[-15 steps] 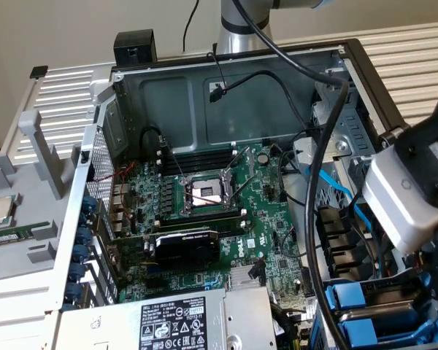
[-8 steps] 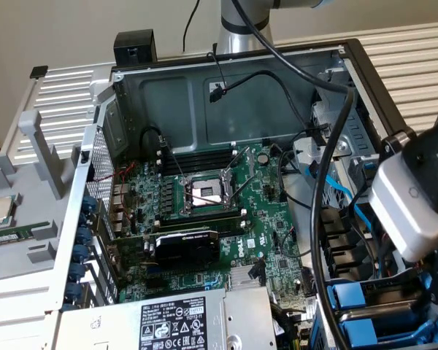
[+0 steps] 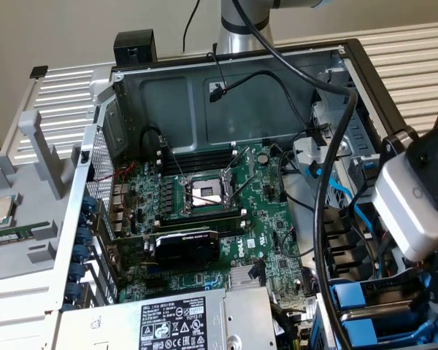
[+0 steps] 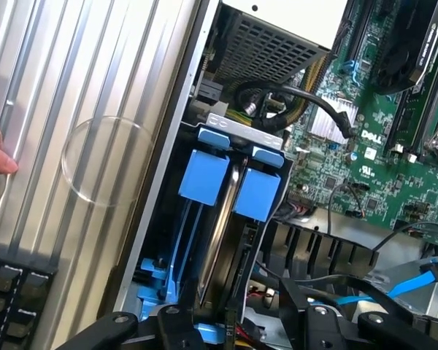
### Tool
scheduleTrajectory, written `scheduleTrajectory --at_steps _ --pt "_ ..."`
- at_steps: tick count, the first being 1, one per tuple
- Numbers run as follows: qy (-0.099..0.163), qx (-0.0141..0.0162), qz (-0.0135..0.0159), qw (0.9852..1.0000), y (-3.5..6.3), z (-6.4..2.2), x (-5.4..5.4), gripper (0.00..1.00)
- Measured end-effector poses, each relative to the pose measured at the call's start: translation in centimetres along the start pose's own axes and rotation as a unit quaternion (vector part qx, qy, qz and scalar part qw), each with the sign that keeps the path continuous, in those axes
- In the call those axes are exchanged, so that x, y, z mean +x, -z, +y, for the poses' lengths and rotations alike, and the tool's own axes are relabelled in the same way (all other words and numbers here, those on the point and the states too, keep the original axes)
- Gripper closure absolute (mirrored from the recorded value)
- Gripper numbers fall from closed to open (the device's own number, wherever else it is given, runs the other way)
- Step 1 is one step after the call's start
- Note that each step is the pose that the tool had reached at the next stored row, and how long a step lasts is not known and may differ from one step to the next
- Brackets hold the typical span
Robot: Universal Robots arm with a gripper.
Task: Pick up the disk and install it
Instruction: 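Insert the first disk wire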
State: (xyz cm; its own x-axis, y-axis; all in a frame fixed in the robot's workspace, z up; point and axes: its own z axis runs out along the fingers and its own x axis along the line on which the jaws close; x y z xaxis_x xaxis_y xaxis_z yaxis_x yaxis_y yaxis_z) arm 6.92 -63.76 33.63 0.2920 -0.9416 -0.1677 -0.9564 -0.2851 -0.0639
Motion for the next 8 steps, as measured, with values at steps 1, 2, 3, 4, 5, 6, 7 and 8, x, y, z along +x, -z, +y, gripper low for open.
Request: scheduleTrajectory --at_steps 1,2,3,4,5,6,7,8 --pt "0.000 -0.0010 -0.0005 1.0000 -0.01 0.00 0.02 0.45" --pt "0.000 -0.0026 -0.0013 1.0000 -0.02 0.00 0.07 0.45" --pt "-0.001 -0.0040 -0.0021 1.0000 -0.01 0.00 0.13 0.45" --pt "-0.001 -0.0044 -0.0024 1.0000 -0.01 0.01 0.18 0.45" --pt "-0.001 -0.0044 -0.0025 1.0000 -0.01 0.00 0.19 0.45" --pt "-0.001 -0.0044 -0.0025 1.0000 0.00 0.00 0.19 0.45" --pt "-0.001 -0.0044 -0.0026 1.0000 0.00 -0.02 0.20 0.45" --pt "-0.001 -0.0044 -0.0026 1.0000 0.00 -0.04 0.21 0.45"
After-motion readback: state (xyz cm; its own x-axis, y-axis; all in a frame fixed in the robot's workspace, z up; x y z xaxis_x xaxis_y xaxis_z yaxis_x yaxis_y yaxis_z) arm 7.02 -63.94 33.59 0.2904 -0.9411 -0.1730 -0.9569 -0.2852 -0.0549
